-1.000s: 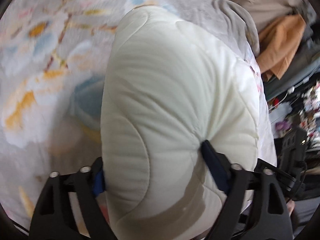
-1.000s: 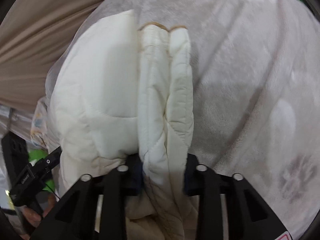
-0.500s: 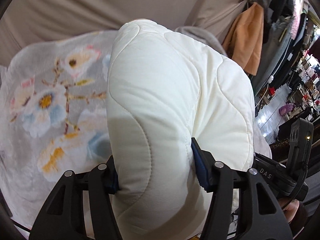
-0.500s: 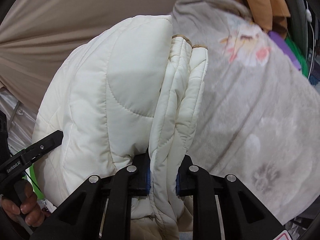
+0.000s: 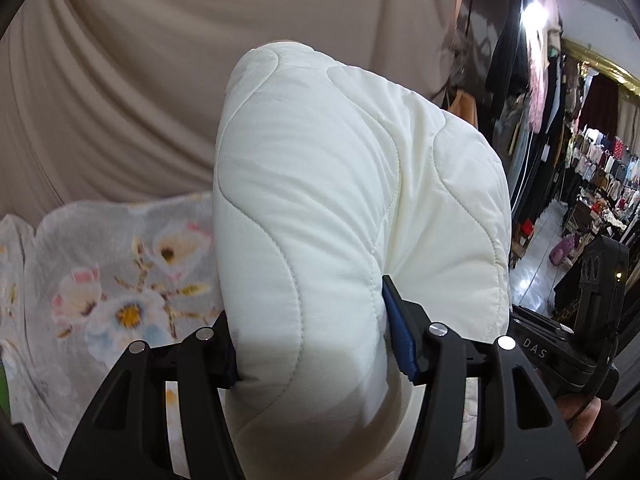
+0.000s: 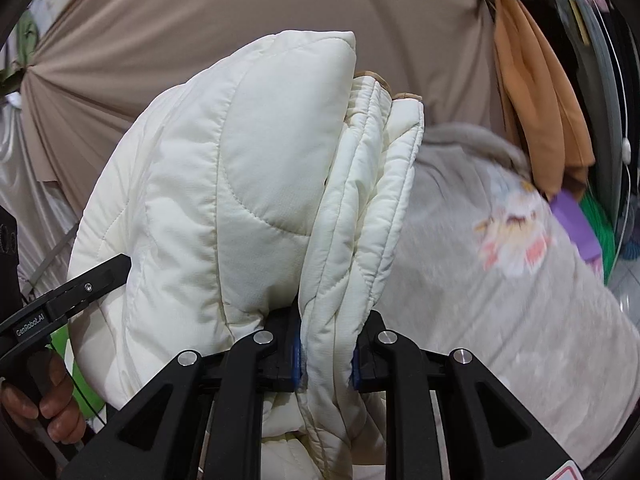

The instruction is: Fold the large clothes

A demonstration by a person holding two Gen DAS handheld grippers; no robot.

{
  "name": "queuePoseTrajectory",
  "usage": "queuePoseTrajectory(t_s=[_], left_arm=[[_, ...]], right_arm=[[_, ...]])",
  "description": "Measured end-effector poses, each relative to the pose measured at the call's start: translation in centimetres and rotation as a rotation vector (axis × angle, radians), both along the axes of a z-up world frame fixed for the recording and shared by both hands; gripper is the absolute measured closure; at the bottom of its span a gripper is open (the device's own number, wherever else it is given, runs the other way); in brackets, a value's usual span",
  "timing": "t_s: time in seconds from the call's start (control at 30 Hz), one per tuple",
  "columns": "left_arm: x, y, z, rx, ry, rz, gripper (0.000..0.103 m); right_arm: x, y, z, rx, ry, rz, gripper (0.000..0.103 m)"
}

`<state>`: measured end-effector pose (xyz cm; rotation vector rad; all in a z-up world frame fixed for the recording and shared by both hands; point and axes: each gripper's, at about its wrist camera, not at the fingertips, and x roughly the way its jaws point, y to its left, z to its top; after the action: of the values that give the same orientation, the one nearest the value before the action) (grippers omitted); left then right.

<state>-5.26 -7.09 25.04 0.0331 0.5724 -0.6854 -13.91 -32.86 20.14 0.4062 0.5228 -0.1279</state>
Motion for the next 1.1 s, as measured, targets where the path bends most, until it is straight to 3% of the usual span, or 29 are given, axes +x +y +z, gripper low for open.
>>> queuePoseTrajectory(t_s=[0.23,0.33,0.47,0.63,0.73,0.8,0.9,1.1], left_arm=[[-0.2,4.4,3.6,-0.076,-0.155,0.03,0.047],[0.7,5.5,3.4,-0.08,-0.146,0.046,0.047],[3.5,6.0,-0.6,-0.074,-0.013,0.05,0.047],[7.9,5.5,-10.5,-0.052,0.258,0.082,0.047],[9.0,6.6,-15.3,-0.061,0.395,0.11,0.048],[9.3,7.3,-17.0,-0.063,0.452,0.124,0.048],[9.1,8.3,-16.7,-0.067,0.46,0.128,0.049],[9.7,10.6,-10.5,-0.102,0.336,0.123,0.049]], right_arm=[[1.7,3.5,4.4,-0.071,-0.131,0.062,0.085],[3.1,4.6,4.6,-0.072,-0.124,0.079,0.085],[5.3,4.3,1.0,0.02,-0.011,0.093,0.084],[8.0,3.0,-7.1,0.086,0.185,0.082,0.084],[8.7,2.9,-10.7,0.105,0.274,0.079,0.084],[8.7,3.2,-12.0,0.118,0.309,0.084,0.084],[8.7,4.3,-11.8,0.096,0.31,0.107,0.085],[10.6,7.6,-6.5,0.011,0.171,0.166,0.086]])
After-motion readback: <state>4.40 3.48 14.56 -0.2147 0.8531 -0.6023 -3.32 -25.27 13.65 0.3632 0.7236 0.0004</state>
